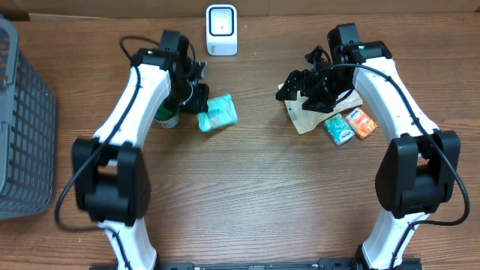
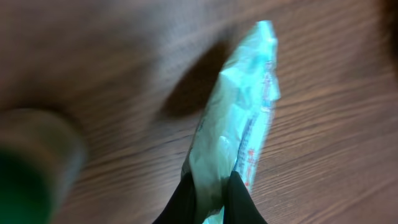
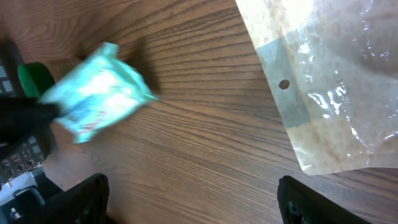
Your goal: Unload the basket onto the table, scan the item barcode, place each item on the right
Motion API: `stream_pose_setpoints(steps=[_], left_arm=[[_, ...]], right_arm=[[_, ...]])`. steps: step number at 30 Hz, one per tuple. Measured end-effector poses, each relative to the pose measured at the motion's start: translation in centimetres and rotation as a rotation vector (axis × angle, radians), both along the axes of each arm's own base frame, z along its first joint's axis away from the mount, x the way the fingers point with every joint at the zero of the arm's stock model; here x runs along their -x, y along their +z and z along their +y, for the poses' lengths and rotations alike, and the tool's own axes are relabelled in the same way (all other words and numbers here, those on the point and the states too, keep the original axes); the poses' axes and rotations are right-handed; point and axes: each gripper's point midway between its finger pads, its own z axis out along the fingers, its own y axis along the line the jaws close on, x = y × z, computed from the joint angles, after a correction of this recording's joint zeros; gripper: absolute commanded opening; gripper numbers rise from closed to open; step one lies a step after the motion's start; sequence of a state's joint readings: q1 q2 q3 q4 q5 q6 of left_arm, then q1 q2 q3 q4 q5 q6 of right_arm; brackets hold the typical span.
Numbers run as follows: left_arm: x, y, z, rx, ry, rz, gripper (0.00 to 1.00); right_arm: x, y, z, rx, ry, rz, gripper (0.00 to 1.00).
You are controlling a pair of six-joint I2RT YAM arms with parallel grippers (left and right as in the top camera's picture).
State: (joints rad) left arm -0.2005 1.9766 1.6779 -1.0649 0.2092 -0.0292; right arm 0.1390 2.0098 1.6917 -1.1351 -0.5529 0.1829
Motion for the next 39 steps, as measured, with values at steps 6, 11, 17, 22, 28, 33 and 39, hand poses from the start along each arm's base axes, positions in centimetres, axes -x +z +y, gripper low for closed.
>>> stream_pose_setpoints(steps=[6,11,17,22,28,33,39], left_arm=[[1.1,3.6,-2.3,-0.286,-0.020,-0.173,0.04],[3.6,-1.2,-4.6,-0.525,-0.093,-0.187,0.04],[5.0,-5.1,-4.8,-0.600,-0.104,-0.116,0.04],[4.5,-4.9,-3.8,-0.595,-0.056,-0.109,0.53],[3.3,-5.0,-1.4,-0.588,-0.122,-0.073,0.59],[3.3,-5.6,-1.4,-0.583,-0.180,-0.055,0.57],[4.7,-8.8,-0.6,-0.634,-0.227,0.057,0.49]], right_arm=[[-0.2,-0.1,-0.1,0.009,-0.002,-0.011,0.85],[-0.2,-0.1,-0.1,0.010,-0.002,-0.011,0.85],[-0.3,-0.1,-0.2,0.012,-0.002,-0.011,0.85],[-0.3,-0.1,-0.2,0.014,-0.003,-0.012,0.86],[-0.3,-0.1,-0.2,0.016,-0.003,-0.015,0.86],[-0.3,-0.1,-0.2,0.016,-0.003,-0.015,0.86],[-0.3,-0.1,-0.2,0.016,-0.003,-0.015,0.86]])
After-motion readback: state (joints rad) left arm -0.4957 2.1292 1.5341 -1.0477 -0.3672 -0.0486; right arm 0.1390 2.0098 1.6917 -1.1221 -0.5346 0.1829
